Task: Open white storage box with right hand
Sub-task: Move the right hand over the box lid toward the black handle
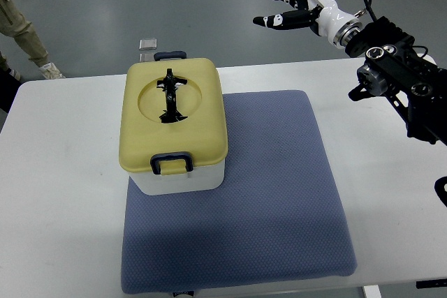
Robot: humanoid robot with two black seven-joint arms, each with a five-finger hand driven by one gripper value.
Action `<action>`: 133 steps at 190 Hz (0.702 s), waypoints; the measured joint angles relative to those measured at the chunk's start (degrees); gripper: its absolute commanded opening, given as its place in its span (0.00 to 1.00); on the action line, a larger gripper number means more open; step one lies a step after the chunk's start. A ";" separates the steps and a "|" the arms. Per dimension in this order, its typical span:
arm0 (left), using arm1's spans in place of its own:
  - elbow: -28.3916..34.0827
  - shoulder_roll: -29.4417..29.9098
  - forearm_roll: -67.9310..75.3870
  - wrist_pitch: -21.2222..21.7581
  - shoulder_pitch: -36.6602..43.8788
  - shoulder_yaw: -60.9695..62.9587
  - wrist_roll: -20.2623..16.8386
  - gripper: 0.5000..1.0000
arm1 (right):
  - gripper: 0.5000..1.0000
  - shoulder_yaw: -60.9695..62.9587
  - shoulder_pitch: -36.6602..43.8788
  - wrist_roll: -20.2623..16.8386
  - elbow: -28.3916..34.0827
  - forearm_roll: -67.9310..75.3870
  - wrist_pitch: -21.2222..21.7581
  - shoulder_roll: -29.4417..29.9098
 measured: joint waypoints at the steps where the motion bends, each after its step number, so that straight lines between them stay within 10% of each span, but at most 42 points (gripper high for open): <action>1: 0.00 0.00 0.00 0.00 0.00 0.00 0.00 1.00 | 0.85 -0.20 0.11 0.17 0.00 -0.26 0.00 -0.02; 133: -0.15 0.00 0.00 0.00 0.00 -0.01 0.00 1.00 | 0.84 -23.53 18.72 18.04 2.03 -18.43 2.00 0.60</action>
